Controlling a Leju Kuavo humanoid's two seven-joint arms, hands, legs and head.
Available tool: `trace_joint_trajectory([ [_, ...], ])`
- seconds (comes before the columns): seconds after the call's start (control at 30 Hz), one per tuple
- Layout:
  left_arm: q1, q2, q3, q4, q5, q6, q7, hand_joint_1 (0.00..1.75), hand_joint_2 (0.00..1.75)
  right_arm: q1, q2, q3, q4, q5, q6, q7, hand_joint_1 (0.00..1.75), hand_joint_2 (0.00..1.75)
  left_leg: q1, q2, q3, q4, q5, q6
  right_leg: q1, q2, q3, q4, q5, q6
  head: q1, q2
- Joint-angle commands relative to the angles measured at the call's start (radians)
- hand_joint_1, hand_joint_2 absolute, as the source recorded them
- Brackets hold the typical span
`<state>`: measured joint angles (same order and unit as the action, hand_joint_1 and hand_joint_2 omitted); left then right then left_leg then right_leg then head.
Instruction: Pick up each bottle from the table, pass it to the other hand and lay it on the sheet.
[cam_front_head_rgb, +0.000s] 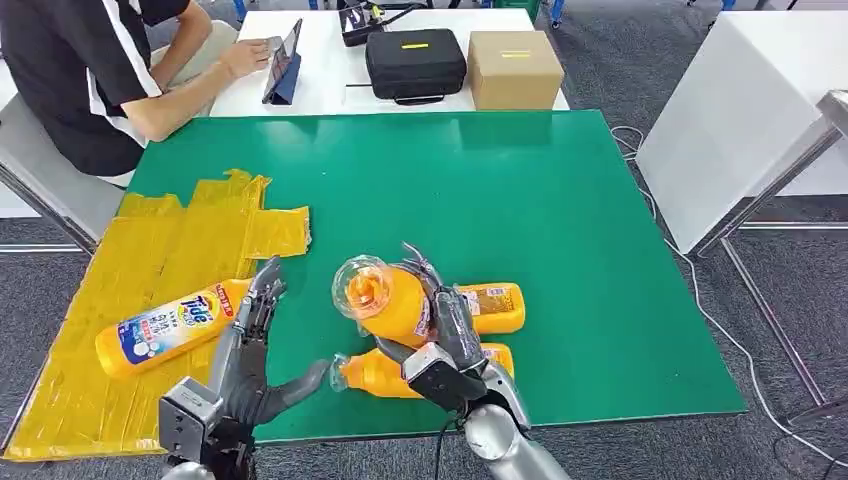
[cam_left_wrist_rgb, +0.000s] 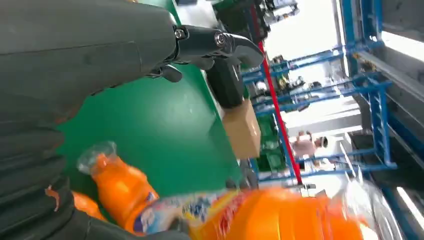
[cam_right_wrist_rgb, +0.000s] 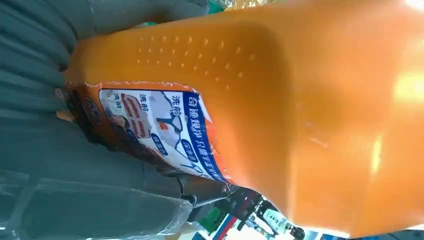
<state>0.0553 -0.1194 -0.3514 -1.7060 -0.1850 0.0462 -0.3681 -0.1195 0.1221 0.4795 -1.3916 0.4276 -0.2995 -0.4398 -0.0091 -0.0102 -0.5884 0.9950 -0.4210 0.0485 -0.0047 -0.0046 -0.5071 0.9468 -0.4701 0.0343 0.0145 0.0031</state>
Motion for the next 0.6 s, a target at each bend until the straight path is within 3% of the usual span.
trace_joint_trajectory([
  [0.03,-0.024,0.022,-0.082,0.039,-0.016,-0.02,0.018,0.0,1.75,-0.018,0.003,-0.001,0.04,0.005,-0.005,0.002,1.75,1.75,0.0,0.0,0.002,-0.001,0.0,-0.002,0.0,0.0,0.002,-0.001,0.0,0.0,0.0,0.0],
  [0.2,-0.039,0.012,-0.11,0.064,-0.026,-0.024,0.022,0.0,1.75,-0.011,0.0,0.001,0.027,0.011,-0.01,0.004,1.75,1.75,0.001,0.0,0.006,-0.001,-0.002,-0.006,0.0,0.0,0.007,-0.002,-0.002,-0.002,0.0,0.0],
  [0.6,-0.057,0.01,-0.116,0.086,-0.025,-0.024,0.022,0.0,1.75,-0.007,0.005,0.027,0.02,0.013,-0.008,0.002,1.75,1.75,0.0,0.0,0.002,-0.001,0.0,-0.002,0.0,0.0,0.001,-0.001,0.0,0.0,0.0,0.0],
])
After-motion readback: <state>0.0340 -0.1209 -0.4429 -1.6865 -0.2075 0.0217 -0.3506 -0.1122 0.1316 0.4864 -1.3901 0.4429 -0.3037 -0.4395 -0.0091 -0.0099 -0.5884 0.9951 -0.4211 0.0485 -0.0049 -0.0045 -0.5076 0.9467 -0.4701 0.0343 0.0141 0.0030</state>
